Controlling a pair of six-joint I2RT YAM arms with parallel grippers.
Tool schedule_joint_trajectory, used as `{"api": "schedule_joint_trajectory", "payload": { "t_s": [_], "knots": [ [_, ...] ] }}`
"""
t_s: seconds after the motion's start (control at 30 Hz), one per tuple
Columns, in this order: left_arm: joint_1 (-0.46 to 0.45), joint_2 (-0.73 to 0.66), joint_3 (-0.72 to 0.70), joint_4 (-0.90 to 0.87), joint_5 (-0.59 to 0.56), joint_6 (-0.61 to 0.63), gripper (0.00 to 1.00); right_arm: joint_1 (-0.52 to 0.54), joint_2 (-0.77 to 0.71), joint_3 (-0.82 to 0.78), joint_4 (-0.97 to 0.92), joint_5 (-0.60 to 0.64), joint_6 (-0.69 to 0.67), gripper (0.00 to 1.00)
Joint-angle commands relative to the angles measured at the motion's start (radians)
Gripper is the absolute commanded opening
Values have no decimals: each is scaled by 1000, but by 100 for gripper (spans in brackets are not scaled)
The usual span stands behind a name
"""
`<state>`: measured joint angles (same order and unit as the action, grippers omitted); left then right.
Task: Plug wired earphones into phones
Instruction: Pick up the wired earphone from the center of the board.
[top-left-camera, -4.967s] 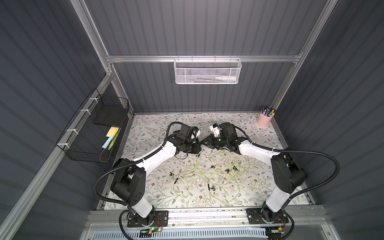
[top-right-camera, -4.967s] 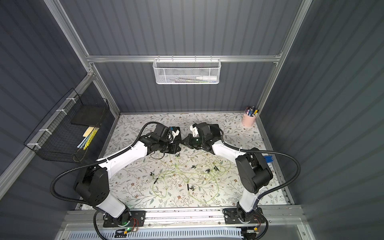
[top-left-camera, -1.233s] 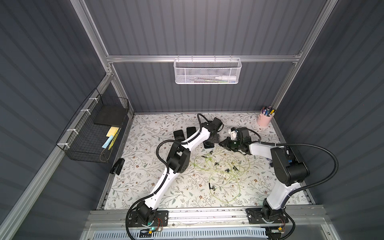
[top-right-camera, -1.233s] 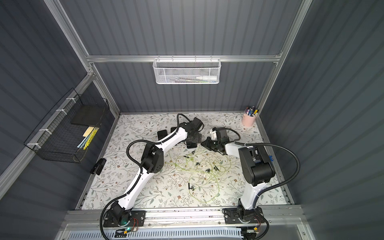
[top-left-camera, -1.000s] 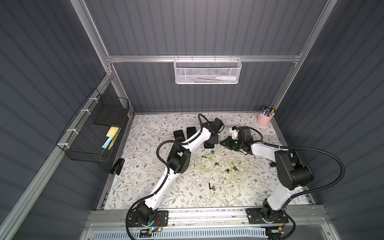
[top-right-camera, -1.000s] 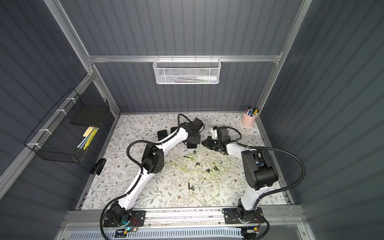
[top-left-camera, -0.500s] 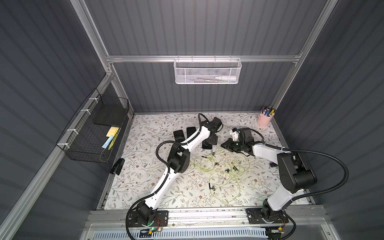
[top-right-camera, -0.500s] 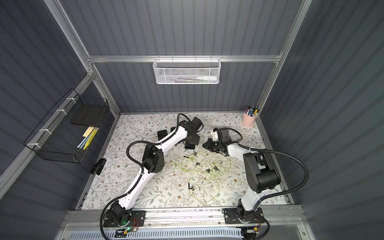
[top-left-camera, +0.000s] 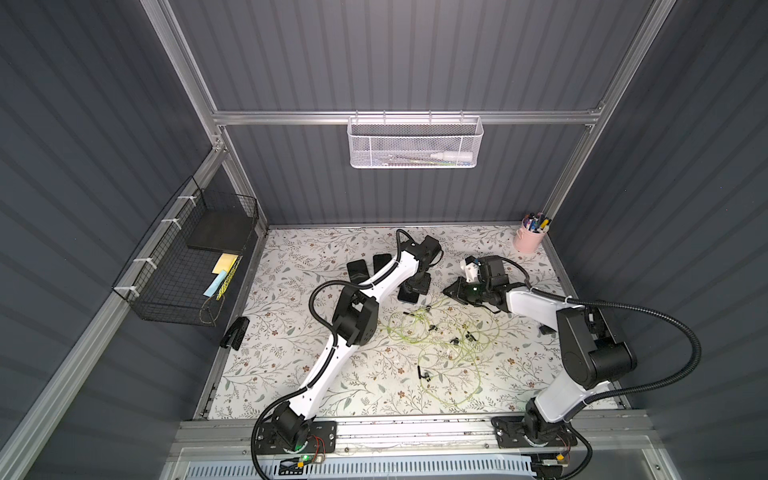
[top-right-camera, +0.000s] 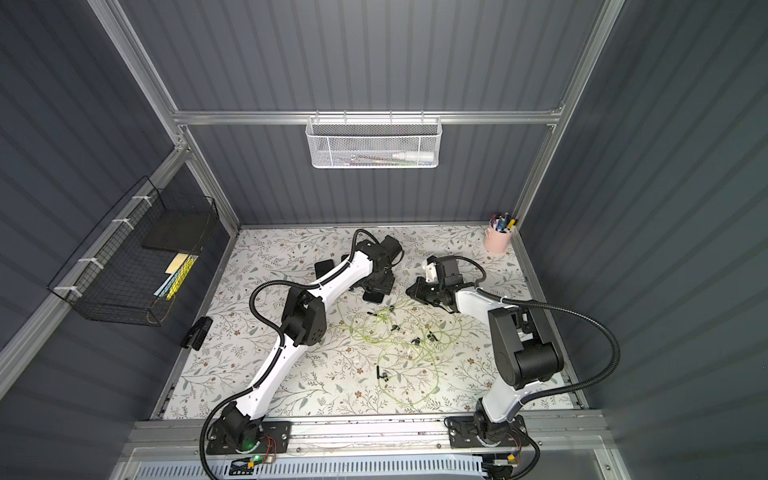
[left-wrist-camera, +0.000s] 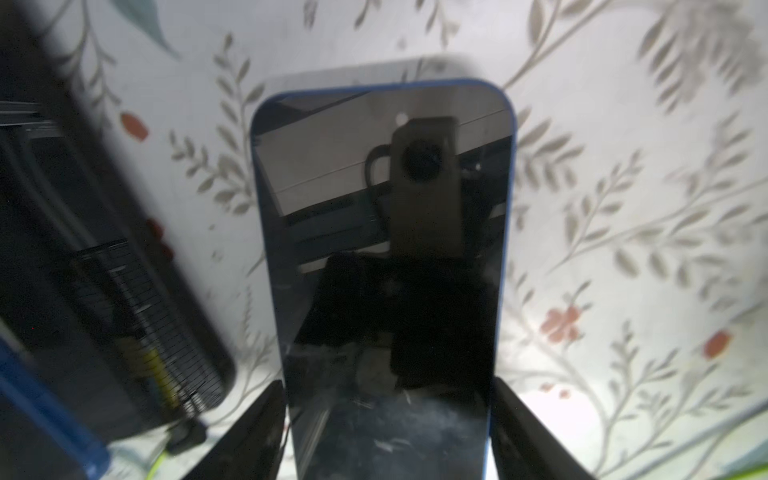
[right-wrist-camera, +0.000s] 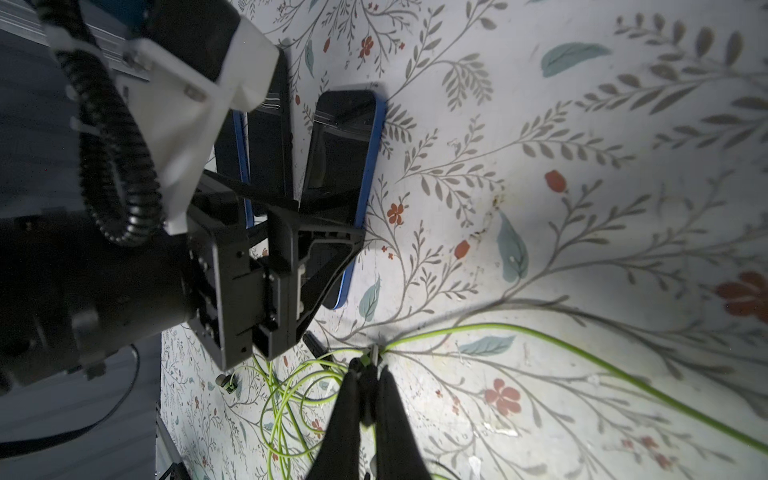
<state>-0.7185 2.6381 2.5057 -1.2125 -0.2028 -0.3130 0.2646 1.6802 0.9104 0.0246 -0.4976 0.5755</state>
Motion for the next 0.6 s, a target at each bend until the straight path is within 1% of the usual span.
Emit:
{"api": "schedule_joint_trajectory", "payload": {
  "t_s": [0.0,0.03,0.1,0.17,0.27,0.57],
  "knots": [
    [-1,57,-61,-191,-2,50,68,1,-26,-11,-27,10,-10,3],
    [-1,54,-58,-188,0,56,71,1,-27,-12,-28,11,-10,3],
    [-1,67,-30,-191,10,71,81,1,-26,-11,-32,11,-10,3],
    [-1,89,9,-208,12,82,87,1,-29,-11,-36,11,-12,3],
    [2,108,14,-201,18,98,88,2,-39,-11,-50,18,-18,3],
    [15,154,32,-177,78,169,85,5,-48,-10,-74,35,-26,3]
  ]
}}
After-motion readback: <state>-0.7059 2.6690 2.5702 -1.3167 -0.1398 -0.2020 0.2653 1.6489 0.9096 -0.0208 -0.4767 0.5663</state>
